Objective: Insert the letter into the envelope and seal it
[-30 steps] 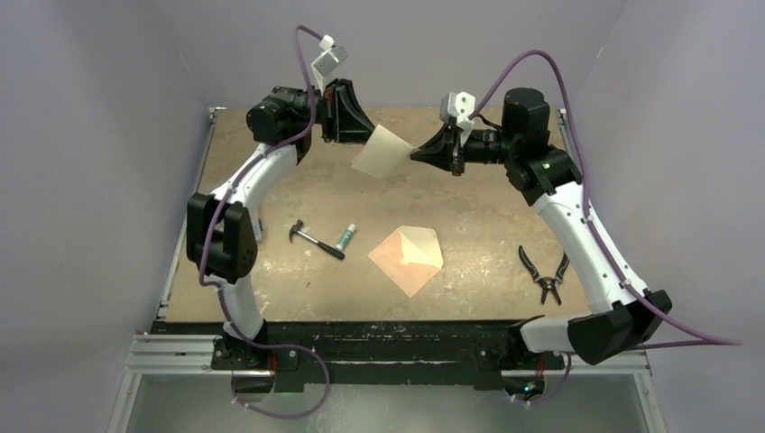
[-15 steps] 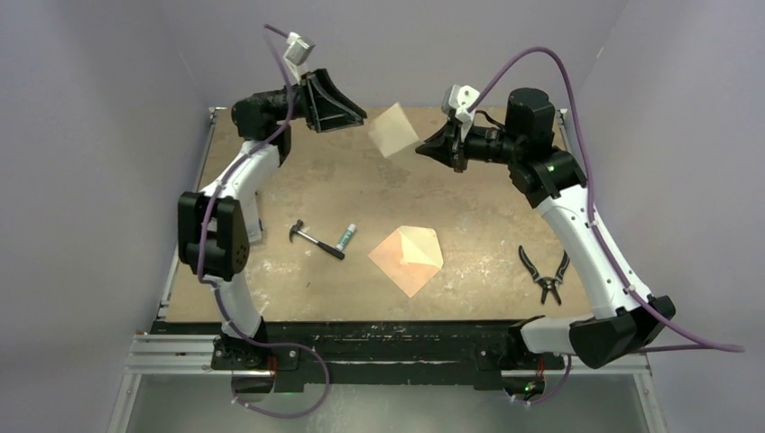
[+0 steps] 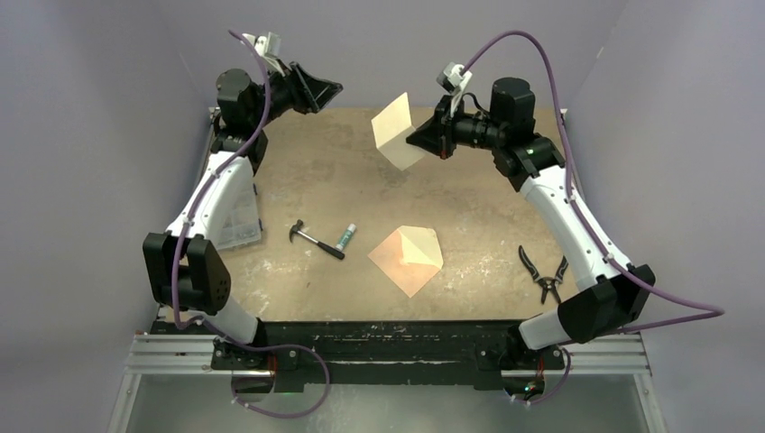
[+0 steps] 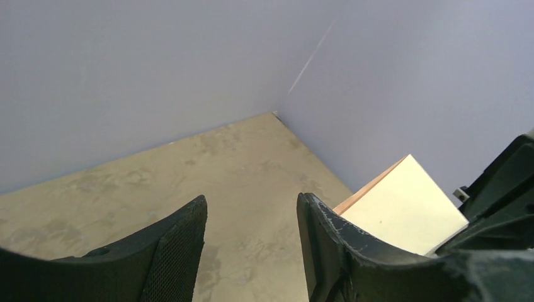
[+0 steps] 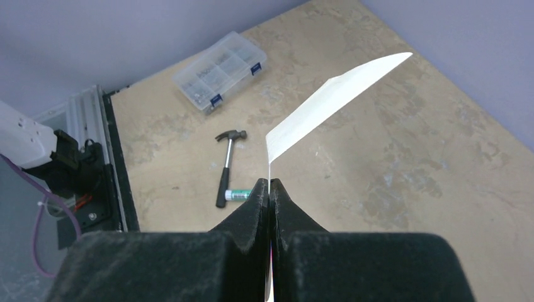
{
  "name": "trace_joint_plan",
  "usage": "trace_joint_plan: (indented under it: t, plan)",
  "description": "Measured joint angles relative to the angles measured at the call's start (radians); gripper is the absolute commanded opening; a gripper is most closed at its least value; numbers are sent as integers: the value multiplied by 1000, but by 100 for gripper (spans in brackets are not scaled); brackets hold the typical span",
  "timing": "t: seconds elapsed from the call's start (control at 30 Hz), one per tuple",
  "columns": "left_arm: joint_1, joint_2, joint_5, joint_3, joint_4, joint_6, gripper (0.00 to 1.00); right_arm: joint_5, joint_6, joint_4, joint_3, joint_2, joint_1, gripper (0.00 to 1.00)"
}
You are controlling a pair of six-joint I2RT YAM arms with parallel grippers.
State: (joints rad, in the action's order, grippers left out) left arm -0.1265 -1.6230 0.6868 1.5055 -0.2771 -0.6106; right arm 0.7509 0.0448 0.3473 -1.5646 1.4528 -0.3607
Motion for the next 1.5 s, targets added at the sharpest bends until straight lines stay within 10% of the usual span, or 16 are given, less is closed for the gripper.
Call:
trace_joint_plan:
  t: [0.5, 0.9, 1.5]
  plan:
    - [-217, 158, 130, -106, 19, 363, 58, 94, -379, -351, 84, 34, 0, 0]
    - [-212, 175, 318, -182, 59, 533, 55, 242, -363, -377, 84, 50, 0, 0]
    - [-212, 132, 463, -134, 235, 597, 1, 285, -297, -296, 43, 96, -6, 0]
